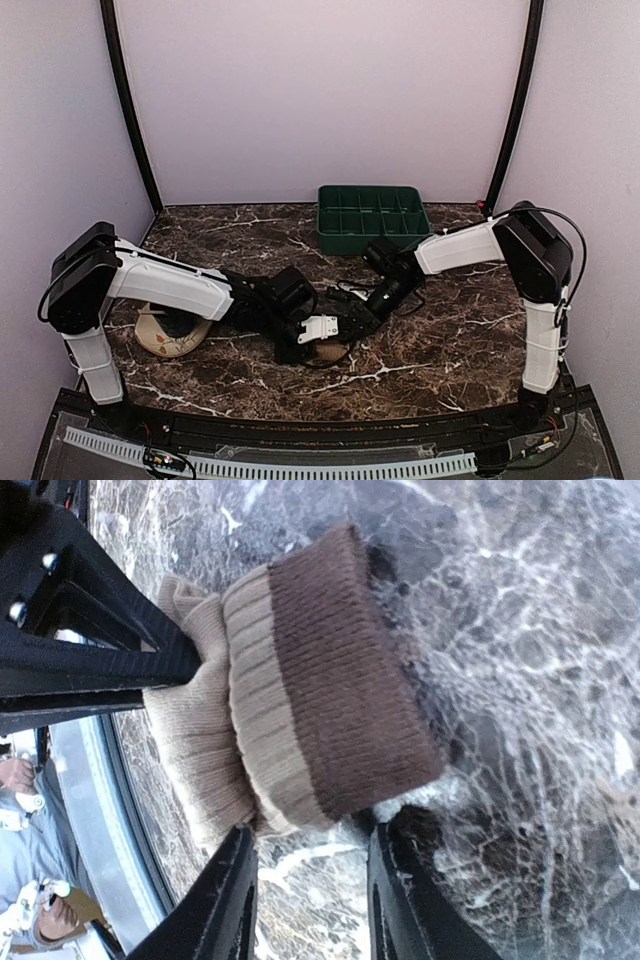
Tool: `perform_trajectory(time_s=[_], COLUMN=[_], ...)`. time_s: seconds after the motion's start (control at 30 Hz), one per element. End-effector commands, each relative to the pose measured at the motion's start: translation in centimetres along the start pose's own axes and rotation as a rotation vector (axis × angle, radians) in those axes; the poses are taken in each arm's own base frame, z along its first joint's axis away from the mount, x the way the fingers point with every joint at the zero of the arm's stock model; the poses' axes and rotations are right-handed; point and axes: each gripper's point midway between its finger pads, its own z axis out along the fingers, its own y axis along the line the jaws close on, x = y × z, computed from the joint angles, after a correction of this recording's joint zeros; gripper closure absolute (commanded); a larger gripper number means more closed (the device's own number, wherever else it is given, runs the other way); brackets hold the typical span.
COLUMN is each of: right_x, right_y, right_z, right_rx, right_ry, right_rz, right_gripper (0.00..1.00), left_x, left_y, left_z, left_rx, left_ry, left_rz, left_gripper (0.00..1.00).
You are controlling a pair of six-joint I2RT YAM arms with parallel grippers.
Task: Roll the socks
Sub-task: Roll the sock at the center of the board.
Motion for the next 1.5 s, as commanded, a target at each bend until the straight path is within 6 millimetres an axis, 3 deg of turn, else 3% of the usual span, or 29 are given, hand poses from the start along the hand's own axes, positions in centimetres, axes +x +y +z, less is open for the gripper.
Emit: perform_trajectory(time_s=[0.0,0.17,0.47,0.63,0.83,1.0,1.23,1.47], right_x=[-1.5,-2.1,-0.9,-1.1,-0.9,-0.2,0.4,0.5], right_y=[0.1,-0.6,-2.8,-2.9,-1.1,1.2,4.9,7.3], right_z=[-1.4,-2.5,-4.4,-6.1,-7.3,-6.8,-4.5,-1.2], right_rx=[0.03,0.105,0.31,0.454,0.601,0.665,0.724,0.749], right_ry=[-0.091,-0.154,-0.269,-0.359,-0.435,-0.449,-0.397,-0.289], right_rz=[-0.021,-0.026,-0.021,-0.075,-0.19,-0.308,-0.497,-0.647], right_gripper=[0.65,0.65,0.65,0.64,0.65,0.64,0.6,0.56], left_x=[3.8,3.6,3.1,2.9,2.7,2.5,2.8,3.1], left_y=[-3.7,-3.4,-3.1,-2.8,-2.3,-1.7,-1.2,-0.9], left_z=[0.6,0.3,0.0,0.0,-0.3,-0.5,-0.3,-0.3], left_rx=[0.221,0.274,0.389,0.459,0.533,0.567,0.594,0.63], left_ry=[0.14,0.138,0.136,0.143,0.135,0.13,0.143,0.144], left_rz=[-0.102,-0.164,-0.267,-0.33,-0.406,-0.448,-0.48,-0.515], left_gripper=[1.0,1.0,1.0,1.0,1.0,1.0,1.0,1.0])
